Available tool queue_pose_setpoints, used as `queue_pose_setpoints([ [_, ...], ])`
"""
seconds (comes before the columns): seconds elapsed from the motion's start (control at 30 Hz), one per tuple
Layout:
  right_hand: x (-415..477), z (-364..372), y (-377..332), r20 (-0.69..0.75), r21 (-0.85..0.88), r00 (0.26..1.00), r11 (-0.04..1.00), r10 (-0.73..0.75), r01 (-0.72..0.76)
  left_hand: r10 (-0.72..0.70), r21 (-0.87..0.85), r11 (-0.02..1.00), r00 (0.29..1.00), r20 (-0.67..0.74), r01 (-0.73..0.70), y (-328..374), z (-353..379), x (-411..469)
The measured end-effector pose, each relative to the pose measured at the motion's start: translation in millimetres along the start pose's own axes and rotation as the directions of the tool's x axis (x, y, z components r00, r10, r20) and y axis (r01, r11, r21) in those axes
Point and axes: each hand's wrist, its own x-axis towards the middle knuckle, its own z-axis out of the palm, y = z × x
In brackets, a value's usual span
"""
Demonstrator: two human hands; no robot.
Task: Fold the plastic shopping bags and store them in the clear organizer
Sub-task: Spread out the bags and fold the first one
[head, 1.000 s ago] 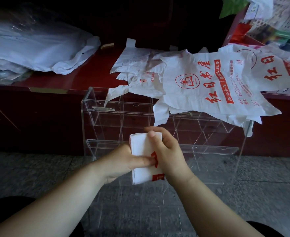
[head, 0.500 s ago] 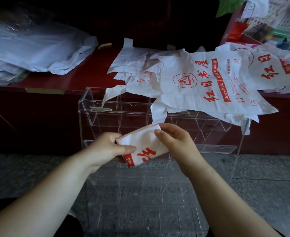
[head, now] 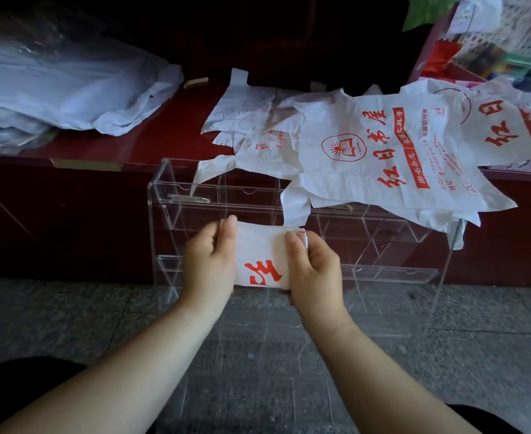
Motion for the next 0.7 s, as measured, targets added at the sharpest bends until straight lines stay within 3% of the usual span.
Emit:
queue_pose_setpoints([
  [0.2,-5,-1,-8,0.065,0.057,0.994,0.994,0.090,-0.094,0.116,0.080,0.990,0.993,-0.028,-0.114,0,-10,9],
  [0.3,4,-7,-11,0.081,0.203,0.983,0.963,0.166,-0.179,0.094,0.040,0.995,0.993,-0.078,-0.091,-1,-17,18],
  [0.4,12,-16,-6,0.233,0.283,0.950,0.920,0.208,-0.271,0.082,0.009,0.997,0.985,-0.151,-0.082,-2,-27,28],
  [0.53,4,-4,-1,0.412,0.228,0.895,0.931,0.173,-0.285,0.062,0.012,0.998,0.989,-0.136,-0.060,0,-26,23],
  [0.7,3,14,-9,0.370,0.137,0.919,0.970,0.136,-0.199,-0.001,0.068,0.998,1.000,-0.010,0.002,-2,-34,31],
])
